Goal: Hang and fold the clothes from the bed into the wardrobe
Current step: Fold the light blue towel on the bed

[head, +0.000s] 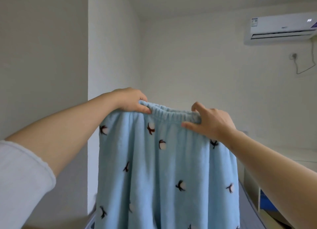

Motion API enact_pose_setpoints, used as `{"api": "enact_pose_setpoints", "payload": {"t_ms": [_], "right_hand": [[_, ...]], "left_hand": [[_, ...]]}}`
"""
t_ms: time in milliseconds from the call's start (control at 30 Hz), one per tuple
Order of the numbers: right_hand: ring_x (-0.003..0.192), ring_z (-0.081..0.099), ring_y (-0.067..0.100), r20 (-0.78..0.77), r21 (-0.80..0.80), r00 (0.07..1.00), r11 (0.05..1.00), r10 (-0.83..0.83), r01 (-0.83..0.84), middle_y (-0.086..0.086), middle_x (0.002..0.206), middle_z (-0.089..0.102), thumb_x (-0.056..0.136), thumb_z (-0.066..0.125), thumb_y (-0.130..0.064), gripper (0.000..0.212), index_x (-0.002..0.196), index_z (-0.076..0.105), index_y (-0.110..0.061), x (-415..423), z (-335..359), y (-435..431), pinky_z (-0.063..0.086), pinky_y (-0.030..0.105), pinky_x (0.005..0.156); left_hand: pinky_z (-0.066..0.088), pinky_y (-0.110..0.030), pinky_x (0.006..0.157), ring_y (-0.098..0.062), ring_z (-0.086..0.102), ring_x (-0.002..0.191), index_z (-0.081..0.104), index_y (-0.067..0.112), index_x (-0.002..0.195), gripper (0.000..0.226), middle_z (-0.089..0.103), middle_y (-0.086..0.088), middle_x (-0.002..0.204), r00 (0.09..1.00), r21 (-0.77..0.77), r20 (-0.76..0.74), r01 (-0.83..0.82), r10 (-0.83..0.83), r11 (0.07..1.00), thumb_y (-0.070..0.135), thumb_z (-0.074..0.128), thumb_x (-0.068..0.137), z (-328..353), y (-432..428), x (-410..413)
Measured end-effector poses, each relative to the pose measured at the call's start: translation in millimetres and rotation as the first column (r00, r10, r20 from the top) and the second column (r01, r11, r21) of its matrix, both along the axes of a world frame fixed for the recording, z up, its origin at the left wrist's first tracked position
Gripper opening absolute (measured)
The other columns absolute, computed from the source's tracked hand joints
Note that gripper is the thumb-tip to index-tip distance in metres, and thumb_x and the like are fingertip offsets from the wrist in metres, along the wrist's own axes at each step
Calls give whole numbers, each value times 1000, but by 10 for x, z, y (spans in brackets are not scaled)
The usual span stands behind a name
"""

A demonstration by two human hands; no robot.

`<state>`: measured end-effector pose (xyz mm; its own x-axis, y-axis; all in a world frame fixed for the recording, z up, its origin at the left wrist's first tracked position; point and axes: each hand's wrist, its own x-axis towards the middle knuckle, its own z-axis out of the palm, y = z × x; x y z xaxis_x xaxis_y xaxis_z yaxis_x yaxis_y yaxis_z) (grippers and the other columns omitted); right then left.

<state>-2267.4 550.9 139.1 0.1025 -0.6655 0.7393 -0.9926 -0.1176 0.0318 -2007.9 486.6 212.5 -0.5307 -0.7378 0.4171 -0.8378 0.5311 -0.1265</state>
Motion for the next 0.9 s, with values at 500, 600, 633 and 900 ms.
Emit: {"api": "enact_pose_setpoints", "payload": {"t_ms": [500, 600, 633, 900], "right_hand": [[99, 58, 27, -274, 82, 962, 996, -5, 28, -2, 106, 59, 97, 38, -32, 20, 112, 47, -24, -11, 54, -29, 33, 28, 62], [86, 55, 24, -133, 205, 988, 977, 78, -49, -8, 81, 55, 94, 43, -43, 15, 87, 47, -30, -5, -144, -34, 28, 28, 53], [78, 52, 21, -58, 247, 993, 965, 105, -88, -11, 72, 50, 91, 48, -47, 24, 76, 44, -29, 1, -188, -42, 28, 27, 51], [54, 39, 9, 313, 402, 934, 867, 173, -295, -5, 58, 44, 82, 63, -45, 38, 62, 48, -16, 347, -309, -150, 29, 25, 52]], "left_hand": [[45, -19, 85, 5, 62, 88, 64, 54, 86, 6, 69, 17, 98, 984, 437, -143, 159, -106, 885, 54, 61, 80, -331, 67, 370], [46, -21, 80, -1, 65, 84, 66, 49, 78, 14, 70, 22, 85, 973, 514, -209, 191, -94, 836, 40, 60, 87, -481, 50, 434], [46, -20, 78, -1, 64, 82, 67, 45, 77, 15, 69, 21, 82, 969, 506, -235, 192, -80, 841, 41, 58, 88, -521, 51, 446], [44, -15, 62, 0, 59, 65, 66, 30, 64, 35, 64, 18, 66, 939, 471, -340, 120, 54, 874, 53, 53, 86, -787, -29, 640]]}}
